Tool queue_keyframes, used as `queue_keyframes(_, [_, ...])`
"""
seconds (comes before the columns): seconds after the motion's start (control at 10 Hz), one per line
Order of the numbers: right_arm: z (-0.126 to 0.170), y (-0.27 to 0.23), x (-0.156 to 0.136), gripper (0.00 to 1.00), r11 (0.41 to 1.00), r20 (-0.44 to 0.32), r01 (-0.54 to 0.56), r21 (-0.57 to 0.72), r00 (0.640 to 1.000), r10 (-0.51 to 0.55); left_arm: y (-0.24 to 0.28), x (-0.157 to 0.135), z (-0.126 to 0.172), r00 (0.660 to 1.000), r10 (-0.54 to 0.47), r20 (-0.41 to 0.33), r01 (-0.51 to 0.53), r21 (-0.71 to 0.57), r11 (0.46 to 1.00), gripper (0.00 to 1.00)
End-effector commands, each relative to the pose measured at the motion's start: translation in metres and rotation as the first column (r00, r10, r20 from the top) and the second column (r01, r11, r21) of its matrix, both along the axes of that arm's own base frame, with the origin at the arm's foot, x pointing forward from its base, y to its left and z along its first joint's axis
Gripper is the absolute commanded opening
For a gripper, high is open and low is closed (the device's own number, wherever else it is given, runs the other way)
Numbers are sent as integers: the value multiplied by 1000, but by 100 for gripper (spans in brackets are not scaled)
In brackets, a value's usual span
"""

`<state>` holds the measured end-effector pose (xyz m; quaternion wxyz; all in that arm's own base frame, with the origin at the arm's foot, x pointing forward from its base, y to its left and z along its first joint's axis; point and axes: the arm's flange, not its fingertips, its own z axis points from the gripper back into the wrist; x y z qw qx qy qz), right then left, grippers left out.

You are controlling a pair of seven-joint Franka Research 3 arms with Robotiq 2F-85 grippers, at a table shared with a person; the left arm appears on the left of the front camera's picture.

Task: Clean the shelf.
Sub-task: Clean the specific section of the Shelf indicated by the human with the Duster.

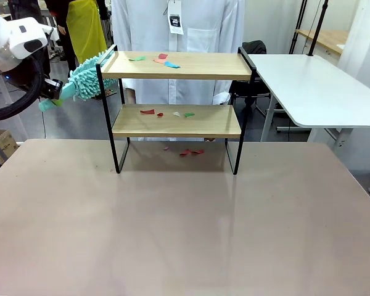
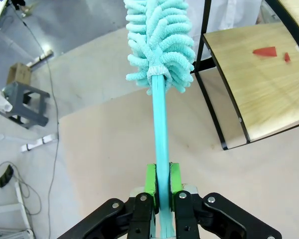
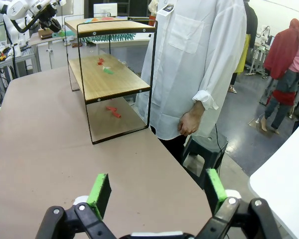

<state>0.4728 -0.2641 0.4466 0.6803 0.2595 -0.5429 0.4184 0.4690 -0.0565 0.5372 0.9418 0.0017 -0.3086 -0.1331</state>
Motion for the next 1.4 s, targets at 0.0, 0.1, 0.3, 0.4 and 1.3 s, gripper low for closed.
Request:
queue_keyframes(0.0, [2, 1, 1, 100, 1000, 5, 2, -3, 1000, -2, 13, -12, 10, 994, -27, -104, 34, 71, 997, 13])
queue_keyframes(0.1, [2, 1, 1, 100, 1000, 5, 2, -3, 1000, -2, 27, -28, 21, 985, -32, -171, 56, 139, 989, 13])
queue_keyframes(0.3, [2, 1, 1, 100, 1000, 5, 2, -3, 1000, -2, 44, -66, 47, 947, -51, -318, 160, 326, 932, 13])
queue_keyframes(0.4, [2, 1, 1, 100, 1000, 5, 2, -3, 1000, -2, 45, -85, 54, 900, -84, -427, 263, 378, 888, 13])
queue_keyframes(1.3, [2, 1, 1, 100, 1000, 5, 2, -3, 1000, -2, 7, -159, 63, 443, -418, -793, 863, 252, 437, 13])
